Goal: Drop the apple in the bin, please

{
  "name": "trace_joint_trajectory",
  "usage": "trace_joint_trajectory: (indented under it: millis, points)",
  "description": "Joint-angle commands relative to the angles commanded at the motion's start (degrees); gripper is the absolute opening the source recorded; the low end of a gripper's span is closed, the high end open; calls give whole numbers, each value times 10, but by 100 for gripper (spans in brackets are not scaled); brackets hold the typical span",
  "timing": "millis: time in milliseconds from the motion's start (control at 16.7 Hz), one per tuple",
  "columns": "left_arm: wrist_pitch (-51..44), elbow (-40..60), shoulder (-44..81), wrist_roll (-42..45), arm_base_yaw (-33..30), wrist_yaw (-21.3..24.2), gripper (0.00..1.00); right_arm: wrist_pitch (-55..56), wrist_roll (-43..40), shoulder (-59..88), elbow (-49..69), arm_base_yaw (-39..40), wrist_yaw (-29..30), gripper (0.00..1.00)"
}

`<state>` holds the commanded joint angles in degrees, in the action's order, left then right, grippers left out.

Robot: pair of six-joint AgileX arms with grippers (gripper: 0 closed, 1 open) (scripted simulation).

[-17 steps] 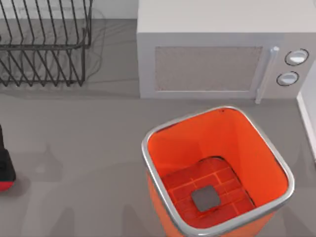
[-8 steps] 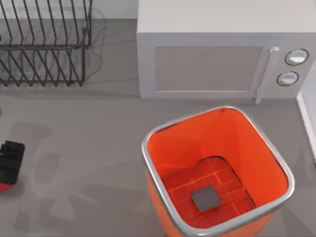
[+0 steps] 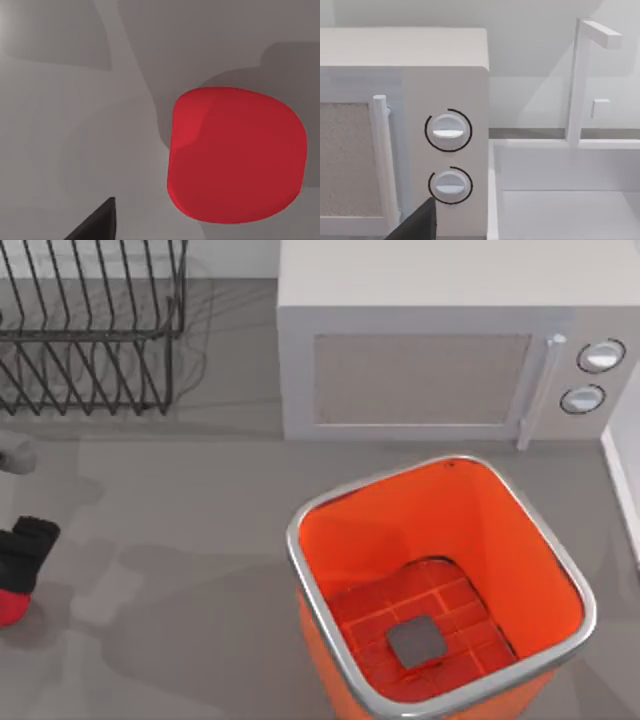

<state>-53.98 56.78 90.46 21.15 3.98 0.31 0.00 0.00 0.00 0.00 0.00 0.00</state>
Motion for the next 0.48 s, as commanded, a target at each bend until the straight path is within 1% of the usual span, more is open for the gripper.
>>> trace_joint_trajectory:
  millis: [120,480]
  points:
    - [-12,17,23,6,1,0,100,0,0,0,0,0,0,100]
    - [-10,16,25,6,-1,0,100,0,0,0,0,0,0,100]
